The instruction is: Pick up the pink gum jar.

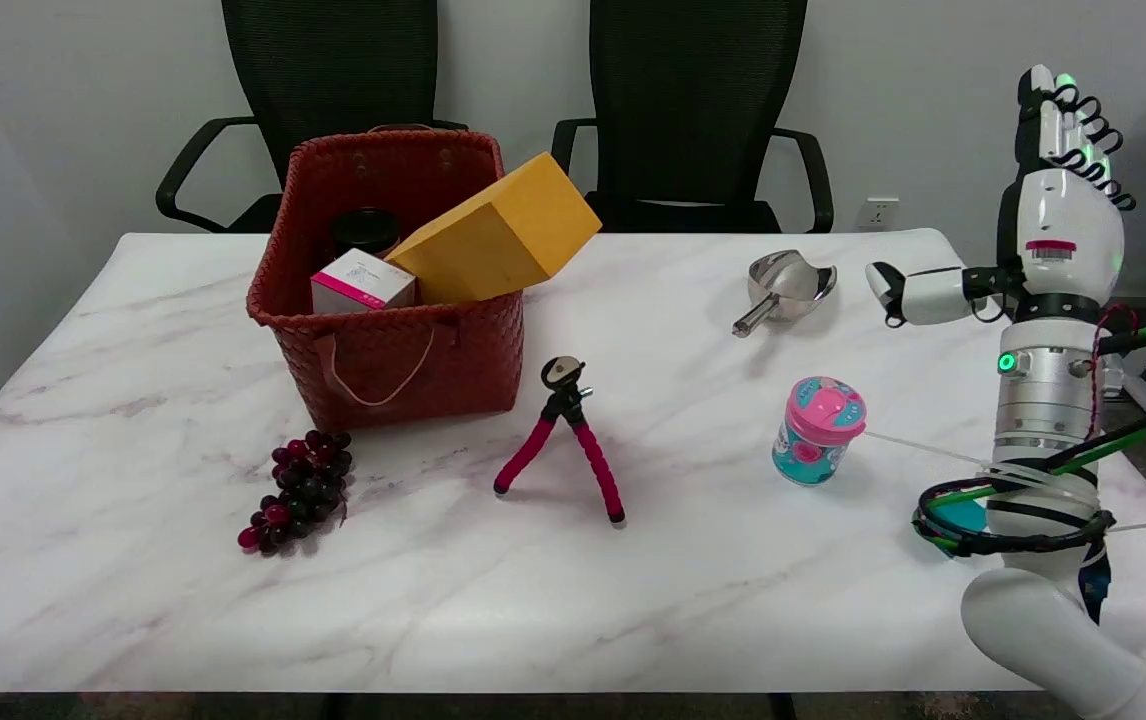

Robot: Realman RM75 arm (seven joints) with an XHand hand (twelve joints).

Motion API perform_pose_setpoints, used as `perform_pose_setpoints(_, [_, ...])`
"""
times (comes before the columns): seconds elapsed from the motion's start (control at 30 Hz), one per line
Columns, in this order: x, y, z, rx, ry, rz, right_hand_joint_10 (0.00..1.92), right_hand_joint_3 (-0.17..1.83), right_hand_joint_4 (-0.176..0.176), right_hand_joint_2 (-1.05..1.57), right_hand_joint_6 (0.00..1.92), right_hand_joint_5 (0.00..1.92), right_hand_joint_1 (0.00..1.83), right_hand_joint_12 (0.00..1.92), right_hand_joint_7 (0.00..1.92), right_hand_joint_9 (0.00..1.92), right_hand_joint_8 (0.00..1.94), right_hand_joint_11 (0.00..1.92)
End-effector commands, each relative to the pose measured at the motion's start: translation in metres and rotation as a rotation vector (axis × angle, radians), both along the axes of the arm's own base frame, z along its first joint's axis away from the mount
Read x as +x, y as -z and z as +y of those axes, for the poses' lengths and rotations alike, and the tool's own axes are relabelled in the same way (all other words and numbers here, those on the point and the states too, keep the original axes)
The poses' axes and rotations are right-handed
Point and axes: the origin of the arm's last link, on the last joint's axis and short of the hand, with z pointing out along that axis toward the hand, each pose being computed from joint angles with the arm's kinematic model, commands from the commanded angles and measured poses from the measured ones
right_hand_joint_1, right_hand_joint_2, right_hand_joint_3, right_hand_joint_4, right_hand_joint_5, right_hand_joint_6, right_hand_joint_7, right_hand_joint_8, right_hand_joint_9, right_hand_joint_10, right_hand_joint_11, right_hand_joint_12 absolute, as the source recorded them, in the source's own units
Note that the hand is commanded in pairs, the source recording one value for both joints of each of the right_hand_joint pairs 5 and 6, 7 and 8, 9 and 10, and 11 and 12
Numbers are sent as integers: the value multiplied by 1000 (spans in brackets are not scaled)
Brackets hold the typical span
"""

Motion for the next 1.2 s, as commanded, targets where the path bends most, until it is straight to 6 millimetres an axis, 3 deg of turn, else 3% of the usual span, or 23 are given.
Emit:
perform_pose_setpoints(0.03, [-13, -1, 7, -1, 51, 22, 136, 1018, 0, -16, 77, 77, 1234, 127, 44, 136, 44, 127])
perform_pose_setpoints(0.37, [-10, 2, 24, -3, -12, -28, 141, 1013, 0, -14, 76, 76, 1239, 130, 45, 141, 45, 130])
perform_pose_setpoints(0.63, [-12, 39, 43, 89, -207, -185, 156, 975, 0, 44, 76, 76, 1239, 146, 69, 156, 69, 146])
perform_pose_setpoints(0.9, [-14, 77, 32, 268, -299, -366, 207, 914, 0, 254, 79, 79, 1205, 185, 164, 207, 164, 185])
perform_pose_setpoints(1.2, [-30, 102, 36, 388, -277, -508, 210, 891, 0, 176, 0, 0, 1198, 161, 186, 210, 186, 161])
